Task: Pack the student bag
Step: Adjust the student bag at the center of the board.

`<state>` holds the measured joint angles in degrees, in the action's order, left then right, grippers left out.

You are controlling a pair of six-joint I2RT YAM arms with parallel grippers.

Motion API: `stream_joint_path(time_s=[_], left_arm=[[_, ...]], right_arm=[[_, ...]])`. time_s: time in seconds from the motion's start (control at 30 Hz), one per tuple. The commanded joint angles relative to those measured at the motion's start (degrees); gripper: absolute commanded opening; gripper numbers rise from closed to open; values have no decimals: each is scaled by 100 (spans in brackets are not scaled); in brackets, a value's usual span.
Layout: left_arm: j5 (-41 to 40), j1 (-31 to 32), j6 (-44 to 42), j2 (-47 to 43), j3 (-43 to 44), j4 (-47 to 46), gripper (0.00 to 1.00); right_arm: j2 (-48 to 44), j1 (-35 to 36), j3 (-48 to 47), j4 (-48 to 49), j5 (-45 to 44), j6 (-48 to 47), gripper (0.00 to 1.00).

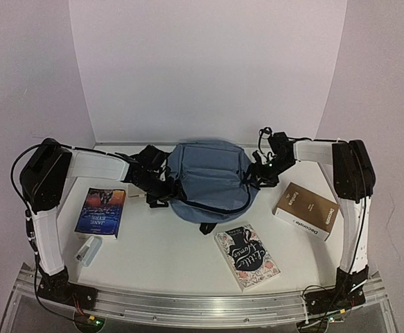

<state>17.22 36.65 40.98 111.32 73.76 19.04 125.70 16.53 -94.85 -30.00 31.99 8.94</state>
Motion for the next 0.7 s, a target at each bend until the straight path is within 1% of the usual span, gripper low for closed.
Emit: stream_joint_path(time_s=[0.0, 0.1, 0.2, 0.3, 0.4, 0.47, 0.5, 0.57, 0.6, 0.63, 0.67], left_arm=[[-19, -39, 99, 306, 222, -422, 69], [-247, -43, -139, 748, 849, -156, 55], [-396, -90, -482, 1245, 1692, 257, 47], [-303, -302, -582, 1656, 2399, 518, 44], [-99, -582, -631, 1889, 2877, 596, 45], [7, -770, -690, 2010, 3199, 665, 50], [65, -852, -729, 2045, 3337, 712, 56], [90, -1000, -831, 1992, 3507, 823, 72], [63, -1039, -898, 1932, 3524, 910, 76], [-3, -1064, -978, 1769, 3452, 928, 81], [-70, -1067, -1047, 1614, 3360, 940, 84]], right_arm=[[12, 2, -31, 11, 334, 64, 66], [-201, 10, 380, 23, 530, 14, 54], [-444, 38, 767, 29, 708, -62, 49], [-671, 169, 1069, 22, 968, -142, 47], [-891, 411, 1307, 14, 1170, -254, 44], [-1047, 587, 1387, 12, 1371, -302, 43], [-1121, 669, 1392, 12, 1470, -314, 43], [-1289, 770, 1339, 6, 1649, -337, 46], [-1348, 780, 1282, 6, 1698, -310, 50], [-1444, 771, 1221, -7, 1686, -297, 58], [-1524, 745, 1168, -40, 1640, -300, 63]])
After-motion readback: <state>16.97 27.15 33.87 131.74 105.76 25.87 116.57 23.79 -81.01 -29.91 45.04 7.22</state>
